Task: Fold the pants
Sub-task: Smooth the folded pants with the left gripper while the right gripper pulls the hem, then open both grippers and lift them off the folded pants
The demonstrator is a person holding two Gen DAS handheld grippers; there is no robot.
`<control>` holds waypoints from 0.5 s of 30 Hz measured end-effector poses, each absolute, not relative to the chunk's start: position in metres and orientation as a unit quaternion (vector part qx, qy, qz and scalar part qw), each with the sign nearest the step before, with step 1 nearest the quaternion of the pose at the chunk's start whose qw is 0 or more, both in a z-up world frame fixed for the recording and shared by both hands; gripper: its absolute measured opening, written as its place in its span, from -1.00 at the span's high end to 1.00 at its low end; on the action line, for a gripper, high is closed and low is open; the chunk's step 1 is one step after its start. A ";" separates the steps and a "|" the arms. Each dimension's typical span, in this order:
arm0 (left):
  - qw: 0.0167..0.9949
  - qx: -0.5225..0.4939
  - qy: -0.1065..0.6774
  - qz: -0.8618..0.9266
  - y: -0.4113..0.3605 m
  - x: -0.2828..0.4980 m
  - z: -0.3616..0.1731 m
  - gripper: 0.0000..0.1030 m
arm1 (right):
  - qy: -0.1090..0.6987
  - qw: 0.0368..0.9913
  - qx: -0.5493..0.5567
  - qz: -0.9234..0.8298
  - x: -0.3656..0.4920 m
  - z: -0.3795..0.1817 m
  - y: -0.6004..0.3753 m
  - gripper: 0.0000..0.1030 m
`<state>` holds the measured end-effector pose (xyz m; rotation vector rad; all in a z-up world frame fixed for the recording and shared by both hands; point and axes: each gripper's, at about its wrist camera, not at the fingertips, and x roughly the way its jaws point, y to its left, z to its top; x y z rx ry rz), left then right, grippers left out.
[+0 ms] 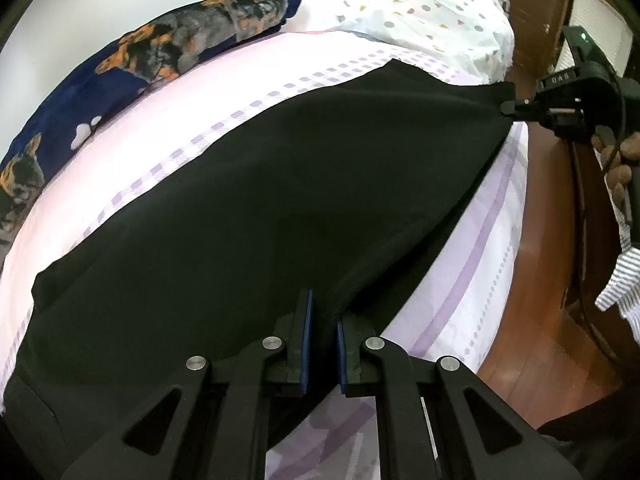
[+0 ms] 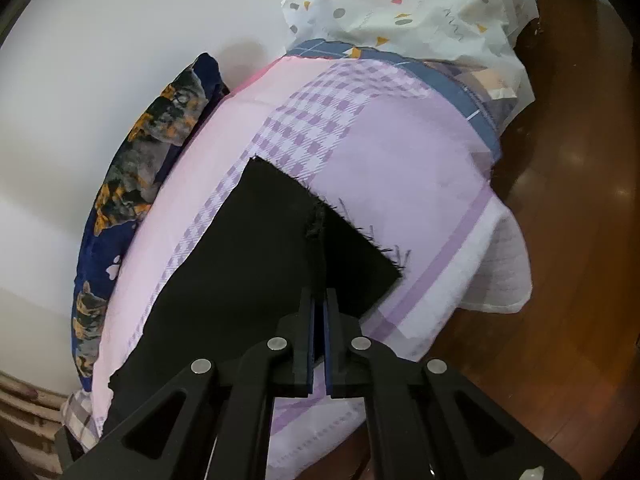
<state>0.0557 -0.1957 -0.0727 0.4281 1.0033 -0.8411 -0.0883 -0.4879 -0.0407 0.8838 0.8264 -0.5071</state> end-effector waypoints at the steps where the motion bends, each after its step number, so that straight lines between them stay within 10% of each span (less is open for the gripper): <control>1: 0.772 0.201 0.461 -0.388 -0.197 0.055 -0.073 0.79 | 0.386 0.792 0.408 -0.238 -0.090 -0.042 -0.488 0.95; 15: 0.759 0.151 0.487 -0.406 -0.189 0.067 -0.053 0.50 | 0.387 0.758 0.418 -0.318 -0.121 -0.049 -0.515 0.78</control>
